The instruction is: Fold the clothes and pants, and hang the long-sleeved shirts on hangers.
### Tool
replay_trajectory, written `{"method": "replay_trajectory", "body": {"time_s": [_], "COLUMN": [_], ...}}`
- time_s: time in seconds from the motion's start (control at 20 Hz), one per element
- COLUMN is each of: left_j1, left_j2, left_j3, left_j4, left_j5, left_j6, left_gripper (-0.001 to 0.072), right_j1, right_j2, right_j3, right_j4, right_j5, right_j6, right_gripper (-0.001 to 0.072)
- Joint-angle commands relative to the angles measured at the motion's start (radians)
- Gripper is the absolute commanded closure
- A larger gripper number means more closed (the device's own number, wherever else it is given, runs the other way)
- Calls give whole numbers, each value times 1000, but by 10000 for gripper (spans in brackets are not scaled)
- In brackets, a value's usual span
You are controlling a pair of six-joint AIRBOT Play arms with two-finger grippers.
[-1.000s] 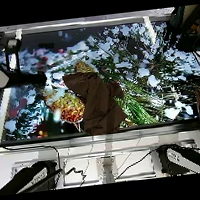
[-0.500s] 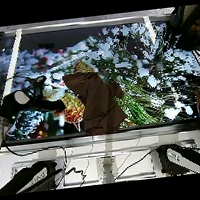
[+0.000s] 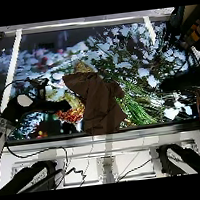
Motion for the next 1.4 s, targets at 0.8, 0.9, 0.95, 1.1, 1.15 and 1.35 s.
{"method": "replay_trajectory", "body": {"time_s": [0.8,0.9,0.95,1.1,1.15,1.35], "left_j1": [0,0,0,0,0,0], "left_j2": [4,4,4,4,4,-3], "left_j3": [-2,-2,-2,-2,-2,-2], "left_j4": [-89,-89,-89,-89,-89,-89], "left_j5": [132,133,135,163,181,343], "left_j6": [-6,-6,-6,-6,-6,-6], "left_gripper": [15,15,15,15,14,15], "right_j1": [84,158,189,254,270,360], "right_j2": [-224,-267,-282,-292,-292,-301], "right_j3": [-700,-700,-700,-700,-700,-697], "right_j4": [571,594,604,677,710,787], "right_j5": [-537,-613,-646,-729,-755,-841], "right_j6": [-151,-137,-115,-110,-110,-110], "right_gripper": [230,230,230,233,235,310]}}
